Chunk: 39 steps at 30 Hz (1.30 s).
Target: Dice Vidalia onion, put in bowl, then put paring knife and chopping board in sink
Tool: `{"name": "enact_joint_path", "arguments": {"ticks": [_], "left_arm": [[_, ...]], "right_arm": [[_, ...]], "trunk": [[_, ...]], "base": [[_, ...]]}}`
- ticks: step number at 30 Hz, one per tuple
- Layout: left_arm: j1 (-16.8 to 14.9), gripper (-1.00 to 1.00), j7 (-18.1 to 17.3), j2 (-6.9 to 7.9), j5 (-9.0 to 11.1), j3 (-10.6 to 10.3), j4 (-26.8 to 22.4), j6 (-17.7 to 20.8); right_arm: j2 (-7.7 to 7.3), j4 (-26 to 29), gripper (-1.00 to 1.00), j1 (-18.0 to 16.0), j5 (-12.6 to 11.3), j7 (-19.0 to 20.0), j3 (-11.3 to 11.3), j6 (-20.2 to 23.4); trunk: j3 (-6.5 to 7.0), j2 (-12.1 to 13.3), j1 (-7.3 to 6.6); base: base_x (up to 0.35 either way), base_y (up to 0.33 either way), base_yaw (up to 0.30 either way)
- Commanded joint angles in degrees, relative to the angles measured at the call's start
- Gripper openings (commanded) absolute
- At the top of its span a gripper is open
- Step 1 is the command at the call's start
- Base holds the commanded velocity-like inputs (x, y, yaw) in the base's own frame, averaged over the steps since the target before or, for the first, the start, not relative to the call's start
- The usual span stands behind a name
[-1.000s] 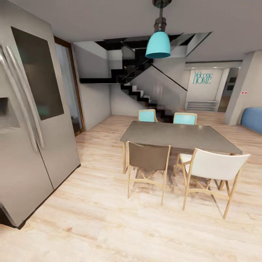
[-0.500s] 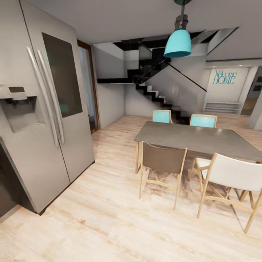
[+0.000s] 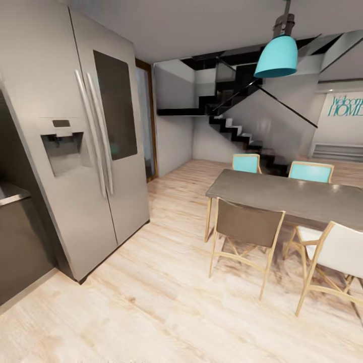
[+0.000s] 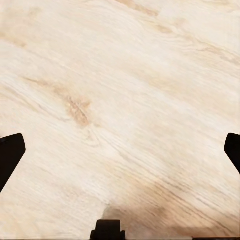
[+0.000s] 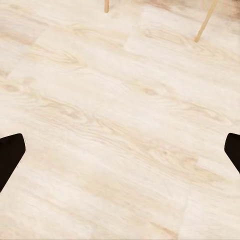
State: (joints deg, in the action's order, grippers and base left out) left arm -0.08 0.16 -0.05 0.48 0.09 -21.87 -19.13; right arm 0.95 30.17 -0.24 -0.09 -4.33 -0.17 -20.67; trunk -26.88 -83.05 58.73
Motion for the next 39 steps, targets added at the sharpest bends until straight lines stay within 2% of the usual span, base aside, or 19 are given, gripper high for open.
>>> {"name": "enact_joint_path", "arguments": {"ticks": [1, 39], "left_arm": [[0.0, 1.00, 0.0, -0.02, 0.0, 0.0, 0.0, -0.1], [0.0, 1.00, -0.1, -0.03, 0.1, -0.2, 0.1, -0.1]], "right_arm": [[0.02, 0.0, 1.00, 0.0, 0.0, -0.2, 0.0, -0.2], [0.10, -0.2, 1.00, 0.0, 0.0, -0.2, 0.0, -0.2]], "trunk": [[-0.05, 0.0, 0.00], [-0.05, 0.0, 0.00]], "base": [[0.000, 0.000, 0.266], [0.000, 0.000, 0.266]]}}
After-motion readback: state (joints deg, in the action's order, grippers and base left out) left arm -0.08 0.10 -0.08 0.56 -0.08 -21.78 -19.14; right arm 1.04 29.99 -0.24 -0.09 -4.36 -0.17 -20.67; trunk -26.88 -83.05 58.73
